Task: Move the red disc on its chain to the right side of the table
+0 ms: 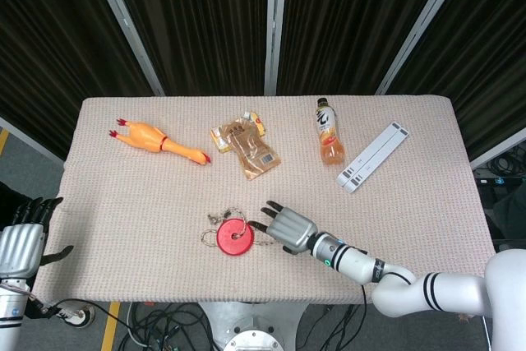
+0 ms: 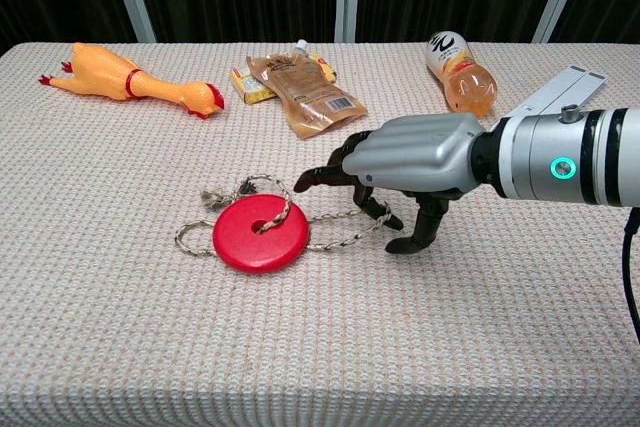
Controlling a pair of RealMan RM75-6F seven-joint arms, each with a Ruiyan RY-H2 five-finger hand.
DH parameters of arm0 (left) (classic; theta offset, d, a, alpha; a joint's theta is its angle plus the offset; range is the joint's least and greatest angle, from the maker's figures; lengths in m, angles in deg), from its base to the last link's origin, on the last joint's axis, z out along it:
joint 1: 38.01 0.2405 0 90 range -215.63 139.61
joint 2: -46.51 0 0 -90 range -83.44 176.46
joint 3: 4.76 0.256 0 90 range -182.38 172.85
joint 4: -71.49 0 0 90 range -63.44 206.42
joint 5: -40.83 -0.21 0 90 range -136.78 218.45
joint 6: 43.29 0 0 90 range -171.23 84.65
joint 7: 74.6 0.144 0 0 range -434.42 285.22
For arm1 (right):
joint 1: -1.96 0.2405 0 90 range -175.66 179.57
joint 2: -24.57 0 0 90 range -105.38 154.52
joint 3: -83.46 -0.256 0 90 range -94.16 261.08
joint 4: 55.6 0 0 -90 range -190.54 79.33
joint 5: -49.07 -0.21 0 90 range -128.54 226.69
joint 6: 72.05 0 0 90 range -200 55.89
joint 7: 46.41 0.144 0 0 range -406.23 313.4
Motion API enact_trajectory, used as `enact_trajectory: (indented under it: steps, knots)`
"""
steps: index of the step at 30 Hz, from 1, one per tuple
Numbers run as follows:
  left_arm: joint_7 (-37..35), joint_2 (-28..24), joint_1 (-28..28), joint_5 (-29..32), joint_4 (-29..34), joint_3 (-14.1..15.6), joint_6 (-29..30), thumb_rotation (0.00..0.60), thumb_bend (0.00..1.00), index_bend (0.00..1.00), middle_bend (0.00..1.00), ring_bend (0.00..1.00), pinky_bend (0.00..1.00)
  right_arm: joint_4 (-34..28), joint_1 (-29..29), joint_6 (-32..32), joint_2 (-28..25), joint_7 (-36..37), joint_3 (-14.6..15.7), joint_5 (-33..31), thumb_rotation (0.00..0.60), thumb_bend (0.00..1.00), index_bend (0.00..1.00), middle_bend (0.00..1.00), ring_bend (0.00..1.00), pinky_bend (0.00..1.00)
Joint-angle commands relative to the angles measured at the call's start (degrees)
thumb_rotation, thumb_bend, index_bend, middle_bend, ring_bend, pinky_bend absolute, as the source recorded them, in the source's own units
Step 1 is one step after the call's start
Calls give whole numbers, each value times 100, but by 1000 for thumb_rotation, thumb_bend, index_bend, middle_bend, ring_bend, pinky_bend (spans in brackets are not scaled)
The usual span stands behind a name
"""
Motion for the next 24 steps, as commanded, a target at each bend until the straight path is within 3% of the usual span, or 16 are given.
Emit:
enact_trajectory:
  steps: [1, 11, 20, 24]
  knots:
    - [-10, 4, 7, 8, -11, -1, -2, 600, 22, 157, 172, 97, 146, 36, -11, 54, 28, -9, 7, 14, 600, 276, 154, 679, 106, 0]
    - [-61, 33, 20, 8, -89, -1, -6, 600, 21, 158, 172, 97, 146, 116, -103, 418, 125, -220, 22, 29, 600, 427, 686, 789, 207, 0]
    - [-35, 34, 20, 1, -74, -6, -4, 600, 21, 157, 173, 97, 146, 10, -380, 968, -92, -233, 50, 169, 600, 534, 921, 926, 344, 0]
    - [-8, 29, 7, -7, -51, -7, -20, 600, 21, 157, 172, 97, 146, 1, -626, 1333, -309, -116, 102, 301, 600, 543, 981, 955, 382, 0]
